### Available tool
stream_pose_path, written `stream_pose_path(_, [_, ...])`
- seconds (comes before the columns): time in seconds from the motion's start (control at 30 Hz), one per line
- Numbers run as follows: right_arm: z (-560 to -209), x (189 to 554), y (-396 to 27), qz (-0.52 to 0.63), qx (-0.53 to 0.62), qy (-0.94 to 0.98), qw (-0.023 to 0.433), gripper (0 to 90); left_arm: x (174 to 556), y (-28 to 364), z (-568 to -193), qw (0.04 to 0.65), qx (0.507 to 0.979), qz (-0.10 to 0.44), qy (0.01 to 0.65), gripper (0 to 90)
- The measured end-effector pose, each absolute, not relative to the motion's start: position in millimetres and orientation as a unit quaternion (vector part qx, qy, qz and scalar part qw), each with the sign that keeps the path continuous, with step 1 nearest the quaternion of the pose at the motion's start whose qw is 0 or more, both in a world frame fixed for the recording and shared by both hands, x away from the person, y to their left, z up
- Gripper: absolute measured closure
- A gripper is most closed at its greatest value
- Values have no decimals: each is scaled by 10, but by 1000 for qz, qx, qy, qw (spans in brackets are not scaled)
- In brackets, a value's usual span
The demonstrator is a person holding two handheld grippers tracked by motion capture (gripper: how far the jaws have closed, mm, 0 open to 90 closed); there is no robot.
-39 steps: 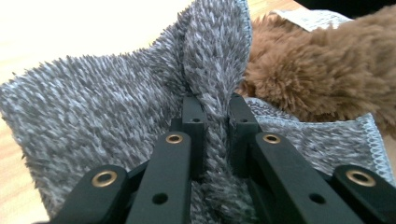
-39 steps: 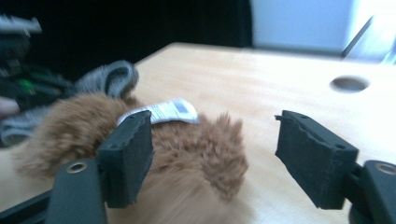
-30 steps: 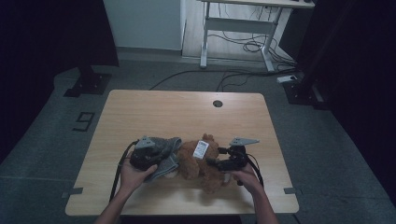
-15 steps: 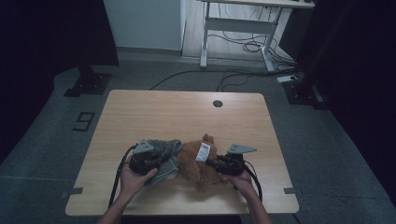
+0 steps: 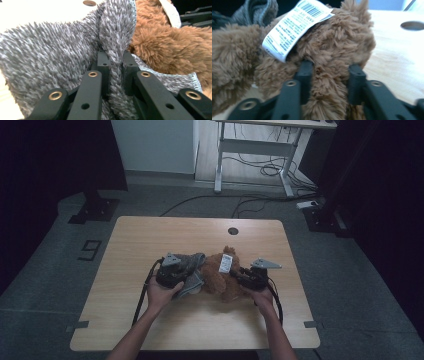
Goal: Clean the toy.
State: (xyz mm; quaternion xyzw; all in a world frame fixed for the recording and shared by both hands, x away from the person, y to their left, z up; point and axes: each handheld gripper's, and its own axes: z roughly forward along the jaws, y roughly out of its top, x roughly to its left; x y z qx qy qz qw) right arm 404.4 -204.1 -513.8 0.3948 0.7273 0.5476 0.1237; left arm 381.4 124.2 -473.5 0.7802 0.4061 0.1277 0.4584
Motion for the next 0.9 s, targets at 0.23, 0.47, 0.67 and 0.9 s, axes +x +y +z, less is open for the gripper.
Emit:
stream_pose_path(0.23, [-5053,3759,-2158,581,386,713,79,332,3622,1330,-4796,468,782,109,397,804])
stream_pose_path(0.47, [-5275,3666,-1988,528,375,756,93,456,3494,1373,-4845,474,780,110,395,803])
stream_pose_path(0.67, [-5337,3621,-1976,521,352,768,123,553,3503,1279,-4545,474,785,98,386,796])
stream_pose_path(0.9, [-5338,3574,-1940,517,346,771,133,554,3659,652,-4224,474,806,92,343,796])
